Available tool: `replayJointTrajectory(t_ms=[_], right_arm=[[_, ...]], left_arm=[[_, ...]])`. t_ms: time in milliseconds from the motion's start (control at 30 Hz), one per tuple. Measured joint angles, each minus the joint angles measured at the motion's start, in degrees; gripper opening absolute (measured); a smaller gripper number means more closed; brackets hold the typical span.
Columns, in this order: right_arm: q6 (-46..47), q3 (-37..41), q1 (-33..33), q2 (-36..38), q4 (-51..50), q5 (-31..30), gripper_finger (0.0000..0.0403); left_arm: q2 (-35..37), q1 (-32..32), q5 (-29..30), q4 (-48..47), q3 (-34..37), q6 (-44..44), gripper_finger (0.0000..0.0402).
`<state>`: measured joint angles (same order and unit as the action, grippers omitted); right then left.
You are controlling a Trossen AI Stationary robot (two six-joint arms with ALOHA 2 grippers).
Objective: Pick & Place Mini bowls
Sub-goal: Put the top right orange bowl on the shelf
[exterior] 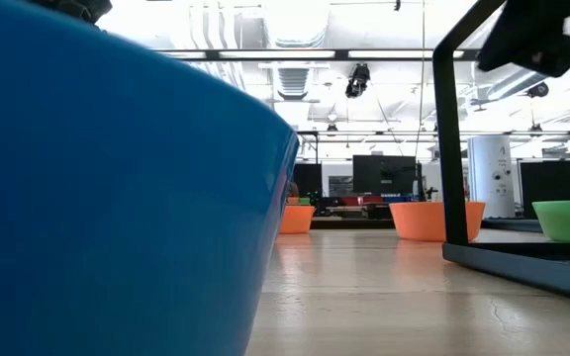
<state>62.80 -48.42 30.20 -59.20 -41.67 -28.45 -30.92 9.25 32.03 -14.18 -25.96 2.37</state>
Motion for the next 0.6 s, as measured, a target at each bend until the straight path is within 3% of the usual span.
replayJointTrajectory(t_ms=[600], right_arm=[[-1.5,0.0,-16.9,-0.2,-1.8,0.1,0.0043]], left_arm=[[0.0,0.0,-0.1,0.0,0.0,-0.7,0.0000]])
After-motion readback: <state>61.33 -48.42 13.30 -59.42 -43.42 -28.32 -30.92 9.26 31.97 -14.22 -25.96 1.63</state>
